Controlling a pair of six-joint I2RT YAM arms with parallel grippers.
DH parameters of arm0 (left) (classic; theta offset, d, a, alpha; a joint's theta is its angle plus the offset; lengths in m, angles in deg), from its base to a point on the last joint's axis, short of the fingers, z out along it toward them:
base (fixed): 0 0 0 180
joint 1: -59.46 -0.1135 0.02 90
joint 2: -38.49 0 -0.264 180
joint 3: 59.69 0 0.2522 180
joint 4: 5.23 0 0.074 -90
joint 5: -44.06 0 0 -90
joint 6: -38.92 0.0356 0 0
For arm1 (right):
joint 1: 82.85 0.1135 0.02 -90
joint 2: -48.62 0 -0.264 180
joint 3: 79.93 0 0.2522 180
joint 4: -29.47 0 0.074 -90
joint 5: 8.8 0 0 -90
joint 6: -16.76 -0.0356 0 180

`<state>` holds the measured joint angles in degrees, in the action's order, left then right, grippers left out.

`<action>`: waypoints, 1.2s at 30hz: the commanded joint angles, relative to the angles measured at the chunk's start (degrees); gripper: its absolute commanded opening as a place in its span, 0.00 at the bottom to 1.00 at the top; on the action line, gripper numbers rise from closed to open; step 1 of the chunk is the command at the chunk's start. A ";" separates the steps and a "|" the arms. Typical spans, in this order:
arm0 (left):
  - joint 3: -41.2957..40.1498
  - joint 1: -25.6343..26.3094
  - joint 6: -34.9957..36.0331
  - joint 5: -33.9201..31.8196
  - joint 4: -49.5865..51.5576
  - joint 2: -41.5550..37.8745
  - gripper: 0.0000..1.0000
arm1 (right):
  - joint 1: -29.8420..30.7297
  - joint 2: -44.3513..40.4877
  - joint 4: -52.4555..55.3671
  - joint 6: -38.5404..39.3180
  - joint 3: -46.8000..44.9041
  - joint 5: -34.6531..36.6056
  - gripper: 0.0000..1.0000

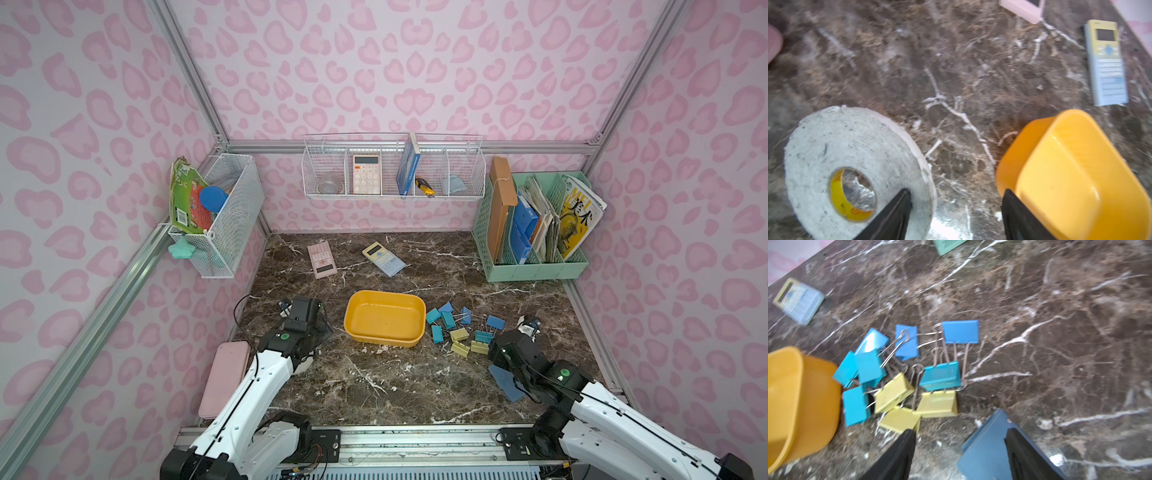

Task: Put the binder clips in the storage box
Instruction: Move the distractor to the center of the board, then adjust the distractor at the center of the board.

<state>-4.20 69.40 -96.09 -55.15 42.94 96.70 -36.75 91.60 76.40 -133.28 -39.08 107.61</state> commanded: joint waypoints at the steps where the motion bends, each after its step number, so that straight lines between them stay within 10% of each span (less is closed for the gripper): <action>1: 2.27 0.48 5.26 6.96 -3.11 1.36 0.73 | 8.41 2.56 0.49 -5.17 1.64 0.11 0.71; 6: 5.58 2.37 8.48 8.78 -6.38 4.25 0.73 | 14.45 10.52 -8.24 -2.80 5.67 1.37 0.73; 17: 6.37 -2.18 7.31 1.49 -1.62 11.63 0.69 | -2.44 8.97 -13.86 8.13 3.64 -10.94 0.72; 26: 7.89 -4.43 6.34 10.14 -4.91 12.86 0.91 | 1.66 14.81 -35.38 19.50 5.97 -27.26 0.65; 36: 11.97 -7.39 4.21 17.35 -0.02 8.47 0.91 | 15.00 48.62 -65.70 21.92 21.44 -45.10 0.53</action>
<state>6.62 62.49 -91.42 -40.29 39.75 106.02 -22.74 133.98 21.23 -114.65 -23.04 67.88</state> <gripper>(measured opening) 0.913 0.540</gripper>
